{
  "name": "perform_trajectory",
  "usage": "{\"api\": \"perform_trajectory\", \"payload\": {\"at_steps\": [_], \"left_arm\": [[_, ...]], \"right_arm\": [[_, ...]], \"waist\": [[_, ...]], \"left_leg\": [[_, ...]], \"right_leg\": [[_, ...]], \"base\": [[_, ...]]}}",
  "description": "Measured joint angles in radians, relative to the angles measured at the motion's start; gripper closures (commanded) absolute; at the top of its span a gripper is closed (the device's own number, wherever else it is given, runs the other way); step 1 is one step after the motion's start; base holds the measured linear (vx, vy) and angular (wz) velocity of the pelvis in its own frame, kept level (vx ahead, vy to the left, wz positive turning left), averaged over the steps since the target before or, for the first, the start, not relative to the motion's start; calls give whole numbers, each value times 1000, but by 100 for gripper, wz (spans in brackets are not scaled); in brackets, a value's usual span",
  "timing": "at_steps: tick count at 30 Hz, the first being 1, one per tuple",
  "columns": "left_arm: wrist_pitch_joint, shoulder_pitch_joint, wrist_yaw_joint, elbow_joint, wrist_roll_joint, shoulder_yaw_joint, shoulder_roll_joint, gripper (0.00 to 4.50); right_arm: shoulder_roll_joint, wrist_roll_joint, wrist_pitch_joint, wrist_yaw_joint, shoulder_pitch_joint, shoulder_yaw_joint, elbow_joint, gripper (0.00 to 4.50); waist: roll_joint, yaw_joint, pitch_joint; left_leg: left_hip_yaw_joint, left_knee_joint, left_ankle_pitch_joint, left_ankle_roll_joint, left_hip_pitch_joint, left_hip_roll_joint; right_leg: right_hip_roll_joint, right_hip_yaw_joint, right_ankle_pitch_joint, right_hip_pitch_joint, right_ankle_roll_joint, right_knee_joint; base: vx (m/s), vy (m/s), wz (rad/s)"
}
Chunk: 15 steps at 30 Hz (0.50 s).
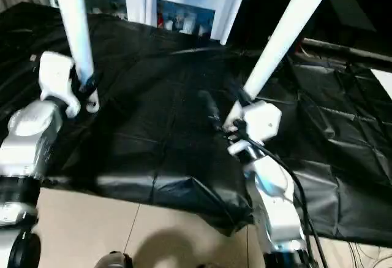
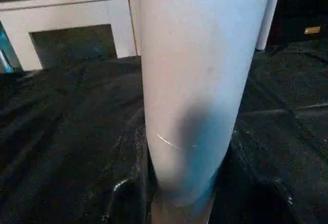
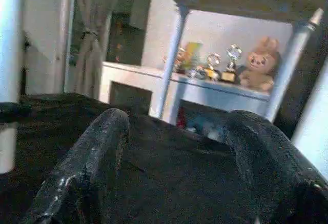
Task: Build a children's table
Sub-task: Flip table
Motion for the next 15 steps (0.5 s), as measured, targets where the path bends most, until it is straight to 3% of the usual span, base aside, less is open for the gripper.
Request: {"api": "perform_trajectory", "payload": {"at_steps": [6, 12, 15], "left_arm": [[-56, 70, -64, 19, -49, 3, 0, 297], [-111, 82, -92, 55, -69, 3, 3, 297], [-140, 87, -109, 81, -82, 7, 7, 227]], "right_arm": [[6, -3, -1, -6, 39, 2, 1, 120], [11, -3, 0, -8, 47, 7, -4, 120], [11, -1, 2, 3, 59, 17, -4, 120]], "waist": [[0, -2, 0], [-2, -3, -1], [-3, -11, -2]], "left_leg": [[1, -1, 0, 0, 1, 0], [0, -2, 0, 0, 2, 0], [0, -2, 0, 0, 2, 0]], "right_leg": [[0, 0, -1, 0, 1, 0], [0, 1, -4, 0, 5, 0], [0, 1, -4, 0, 6, 0]], "base": [[0, 0, 0], [0, 0, 0], [0, 0, 0]]}}
